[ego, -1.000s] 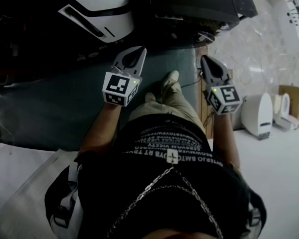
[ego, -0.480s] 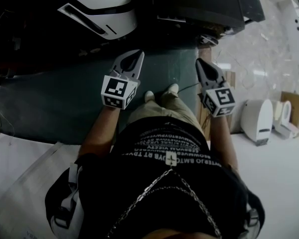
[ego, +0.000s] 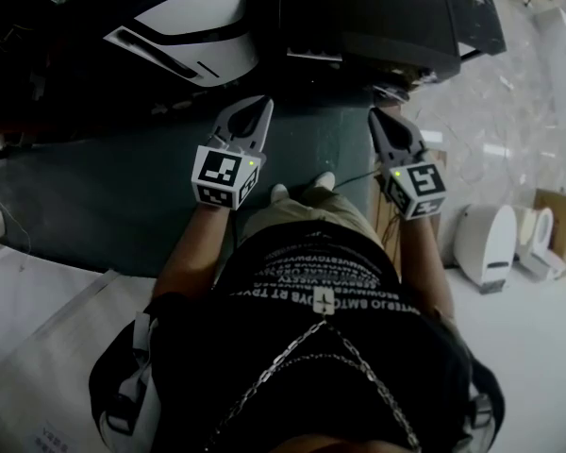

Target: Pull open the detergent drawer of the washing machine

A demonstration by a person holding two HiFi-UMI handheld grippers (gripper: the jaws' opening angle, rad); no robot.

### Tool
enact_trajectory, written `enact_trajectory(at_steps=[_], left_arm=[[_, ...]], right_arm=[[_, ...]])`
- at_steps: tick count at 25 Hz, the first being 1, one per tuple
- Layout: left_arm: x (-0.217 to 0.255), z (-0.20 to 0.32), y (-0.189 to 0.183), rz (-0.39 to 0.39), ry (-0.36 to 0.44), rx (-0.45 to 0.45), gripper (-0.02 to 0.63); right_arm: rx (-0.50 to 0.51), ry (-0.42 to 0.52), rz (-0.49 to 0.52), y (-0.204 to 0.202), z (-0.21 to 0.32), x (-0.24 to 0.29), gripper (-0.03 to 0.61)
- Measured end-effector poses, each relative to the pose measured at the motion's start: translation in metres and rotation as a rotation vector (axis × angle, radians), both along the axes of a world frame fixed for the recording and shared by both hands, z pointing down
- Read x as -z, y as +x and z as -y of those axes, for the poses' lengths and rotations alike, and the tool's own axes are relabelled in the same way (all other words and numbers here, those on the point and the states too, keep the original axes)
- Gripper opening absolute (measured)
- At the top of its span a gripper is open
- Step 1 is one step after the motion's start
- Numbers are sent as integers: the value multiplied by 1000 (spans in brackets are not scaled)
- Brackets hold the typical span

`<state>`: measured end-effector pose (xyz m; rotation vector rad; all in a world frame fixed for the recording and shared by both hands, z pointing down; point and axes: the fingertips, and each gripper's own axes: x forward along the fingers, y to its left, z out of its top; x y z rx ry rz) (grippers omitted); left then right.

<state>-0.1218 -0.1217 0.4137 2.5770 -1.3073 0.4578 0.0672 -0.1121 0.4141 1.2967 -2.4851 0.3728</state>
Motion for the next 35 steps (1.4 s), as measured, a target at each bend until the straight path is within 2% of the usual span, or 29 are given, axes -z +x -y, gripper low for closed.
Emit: enact_trajectory(at_steps=[11,19,23,30,35], left_arm=[[16,34,26,52,21,43,3],[15,34,49,69,13,80,3],[5,27,58,73,-5,82,3],[-8,21,45,84,-27,97,3],[-13,38,34,76,-33,94,3]], right_arm=[[72,29,68,18,44,16,3],[113,26,80,41,53,14,3],[99,29,85,52,60,7,3],[135,26,76,38,60,-8,3],[112,6,67,31,74,-10,3]])
